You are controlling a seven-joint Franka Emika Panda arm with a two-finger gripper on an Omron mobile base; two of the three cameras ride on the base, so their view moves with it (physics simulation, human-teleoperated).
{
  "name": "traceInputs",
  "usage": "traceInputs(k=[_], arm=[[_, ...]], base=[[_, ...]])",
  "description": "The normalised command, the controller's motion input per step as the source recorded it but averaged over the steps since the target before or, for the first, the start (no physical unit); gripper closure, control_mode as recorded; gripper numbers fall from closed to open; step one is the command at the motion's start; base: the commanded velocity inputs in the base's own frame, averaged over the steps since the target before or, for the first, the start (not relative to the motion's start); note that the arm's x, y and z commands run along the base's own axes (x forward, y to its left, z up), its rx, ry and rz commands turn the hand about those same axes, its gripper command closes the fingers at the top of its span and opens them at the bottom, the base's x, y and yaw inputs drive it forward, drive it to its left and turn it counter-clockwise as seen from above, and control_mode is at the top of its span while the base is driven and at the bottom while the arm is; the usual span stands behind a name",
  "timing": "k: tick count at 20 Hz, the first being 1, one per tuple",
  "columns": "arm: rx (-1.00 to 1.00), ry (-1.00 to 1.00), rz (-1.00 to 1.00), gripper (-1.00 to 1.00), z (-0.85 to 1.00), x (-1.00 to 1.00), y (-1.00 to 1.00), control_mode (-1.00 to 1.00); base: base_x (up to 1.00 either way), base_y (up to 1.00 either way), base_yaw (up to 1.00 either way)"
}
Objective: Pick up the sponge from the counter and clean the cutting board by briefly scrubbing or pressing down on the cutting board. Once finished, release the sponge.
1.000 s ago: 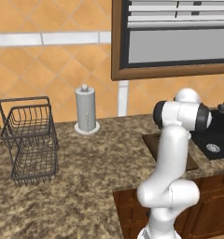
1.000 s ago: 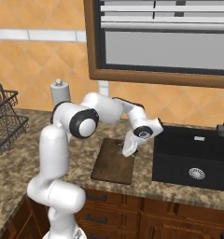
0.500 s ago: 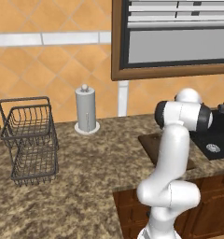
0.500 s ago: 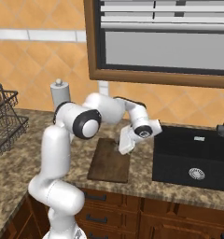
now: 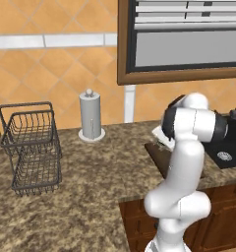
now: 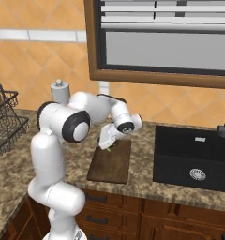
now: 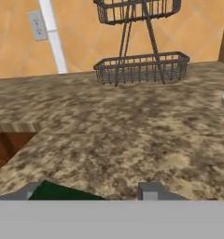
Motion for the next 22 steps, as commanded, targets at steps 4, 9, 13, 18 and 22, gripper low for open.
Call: traceInputs(k=[4,9,13,18,22], arm=[[0.00,-0.24,0.00,1.00,-0.98,-1.00,0.97,-1.00],[0.00,-0.20,0.00,1.00,-1.00,-0.95,0.87,-1.00],[0.08,0.01,0.00,1.00,-1.00,-0.32,0.70,-1.00],[0.03,0.00,-0.04,1.00,-0.51,-0.33,0.12,-1.00],[-0.06,0.05,-0.03,1.00,0.94,-0.01,-0.03,-1.00]], base=[[0.00,0.00,0.00],[0.00,0.00,0.00],[0.00,0.00,0.00],[0.00,0.00,0.00],[0.00,0.00,0.00]])
